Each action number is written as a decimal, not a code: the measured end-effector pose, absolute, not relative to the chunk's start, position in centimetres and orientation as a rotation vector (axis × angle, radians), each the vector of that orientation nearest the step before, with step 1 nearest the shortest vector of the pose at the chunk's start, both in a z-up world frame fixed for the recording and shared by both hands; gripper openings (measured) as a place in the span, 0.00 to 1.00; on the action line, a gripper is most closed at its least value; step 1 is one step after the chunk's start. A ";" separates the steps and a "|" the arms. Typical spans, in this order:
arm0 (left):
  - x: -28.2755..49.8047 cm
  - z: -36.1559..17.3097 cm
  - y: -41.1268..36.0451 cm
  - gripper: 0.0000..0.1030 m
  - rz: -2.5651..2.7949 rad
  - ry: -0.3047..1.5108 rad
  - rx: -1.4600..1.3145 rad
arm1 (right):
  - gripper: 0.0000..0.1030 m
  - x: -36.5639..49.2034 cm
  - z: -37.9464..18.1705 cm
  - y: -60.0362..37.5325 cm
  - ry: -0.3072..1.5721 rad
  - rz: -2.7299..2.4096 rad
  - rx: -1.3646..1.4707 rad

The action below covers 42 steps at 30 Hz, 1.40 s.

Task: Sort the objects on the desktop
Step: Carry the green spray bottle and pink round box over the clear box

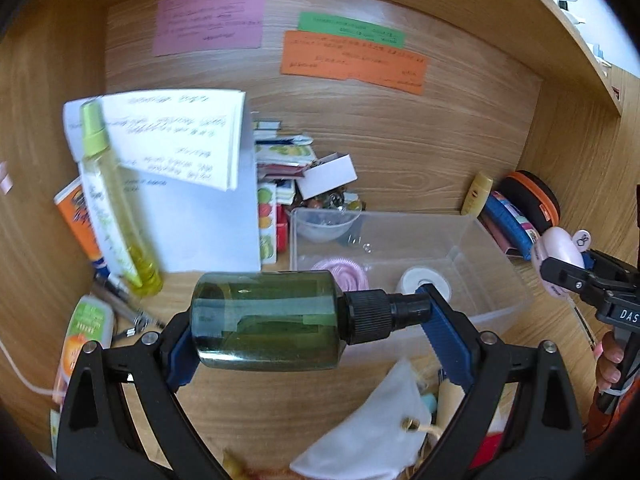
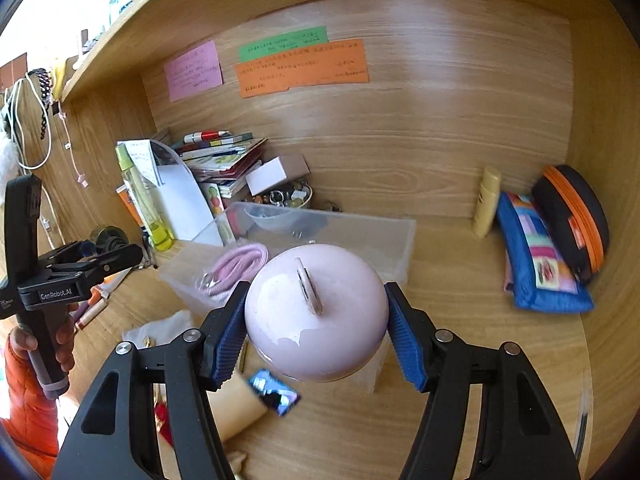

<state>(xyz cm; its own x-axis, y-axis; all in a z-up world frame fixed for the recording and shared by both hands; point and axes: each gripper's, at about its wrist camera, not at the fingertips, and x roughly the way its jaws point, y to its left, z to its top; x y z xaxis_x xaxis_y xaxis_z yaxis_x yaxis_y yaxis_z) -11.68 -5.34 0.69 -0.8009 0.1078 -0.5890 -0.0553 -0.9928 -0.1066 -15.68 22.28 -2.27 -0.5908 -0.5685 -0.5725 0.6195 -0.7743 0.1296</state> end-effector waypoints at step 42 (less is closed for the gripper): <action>-23.9 -3.9 0.3 0.94 2.761 0.027 -1.228 | 0.59 -26.0 -6.9 14.8 0.309 -2.270 1.037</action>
<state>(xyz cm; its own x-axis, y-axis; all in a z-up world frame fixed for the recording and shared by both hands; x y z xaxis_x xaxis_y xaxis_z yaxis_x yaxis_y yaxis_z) -23.86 0.27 -3.88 -0.6637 0.1018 -0.7410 -0.1161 -0.9927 -0.0324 -26.03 14.80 -6.89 -0.5022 -0.4375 -0.7459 0.6210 -0.7827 0.0411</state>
